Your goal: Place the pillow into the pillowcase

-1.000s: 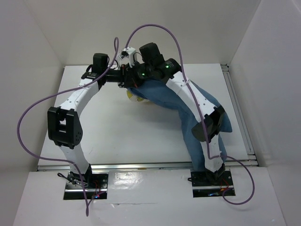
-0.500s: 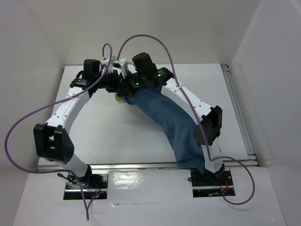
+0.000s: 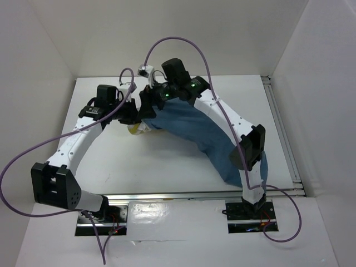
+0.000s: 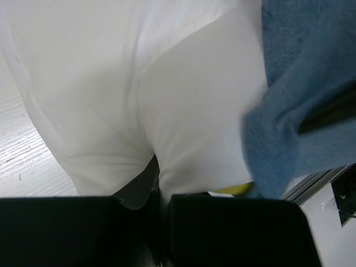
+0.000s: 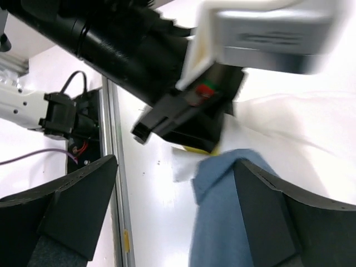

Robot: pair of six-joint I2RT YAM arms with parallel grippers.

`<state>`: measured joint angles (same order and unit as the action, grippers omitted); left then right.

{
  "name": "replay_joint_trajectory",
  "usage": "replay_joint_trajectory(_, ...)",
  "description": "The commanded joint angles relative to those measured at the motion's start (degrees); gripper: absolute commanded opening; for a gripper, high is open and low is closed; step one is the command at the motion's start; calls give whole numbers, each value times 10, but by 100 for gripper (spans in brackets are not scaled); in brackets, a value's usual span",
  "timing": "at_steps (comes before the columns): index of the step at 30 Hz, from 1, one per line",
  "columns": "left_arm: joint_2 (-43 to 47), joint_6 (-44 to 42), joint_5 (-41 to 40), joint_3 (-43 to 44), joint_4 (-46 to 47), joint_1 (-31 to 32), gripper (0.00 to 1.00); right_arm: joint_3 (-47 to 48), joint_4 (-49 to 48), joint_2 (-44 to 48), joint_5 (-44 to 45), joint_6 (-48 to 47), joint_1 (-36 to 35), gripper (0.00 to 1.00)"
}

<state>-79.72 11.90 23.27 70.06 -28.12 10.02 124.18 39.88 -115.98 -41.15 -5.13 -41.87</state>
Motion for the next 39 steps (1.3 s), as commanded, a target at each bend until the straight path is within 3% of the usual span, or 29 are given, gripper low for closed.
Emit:
replay_joint_trajectory(1,-17,-13,31,-1,-8,1,0,29,-33,68,-4,11,41,93)
replay_joint_trajectory(6,-62,-13,31,5,-8,1,0,18,-47,118,38,11,64,98)
replay_joint_trajectory(9,-80,-7,31,10,-2,1,0,-25,-85,160,109,4,72,99)
replay_joint_trajectory(12,-85,-18,15,10,-2,32,0,-64,-100,182,161,-9,90,99)
replay_joint_trajectory(18,-68,-93,-58,-33,-27,146,0,-63,-37,141,150,13,147,99)
replay_joint_trajectory(19,-68,-107,-63,-34,-39,156,5,-58,-30,134,137,13,158,99)
replay_joint_trajectory(20,-68,-125,-70,-44,-46,173,26,-52,-10,117,130,29,174,99)
replay_joint_trajectory(21,-68,-132,-79,-62,-46,173,40,-40,-1,108,118,35,183,99)
replay_joint_trajectory(23,-39,-165,-79,-79,-52,178,63,-24,28,81,95,46,205,99)
replay_joint_trajectory(24,-30,-173,-90,-85,-52,178,69,-24,28,81,85,51,212,98)
replay_joint_trajectory(27,2,-209,-113,-68,-80,178,73,-38,28,69,71,59,236,94)
replay_joint_trajectory(31,39,-199,-141,-8,-75,149,100,-67,34,64,46,71,253,90)
replay_joint_trajectory(35,-20,-188,-108,102,-80,108,100,-96,39,58,13,71,253,89)
replay_joint_trajectory(39,-167,-153,-29,240,-134,39,100,-102,39,52,-10,66,253,87)
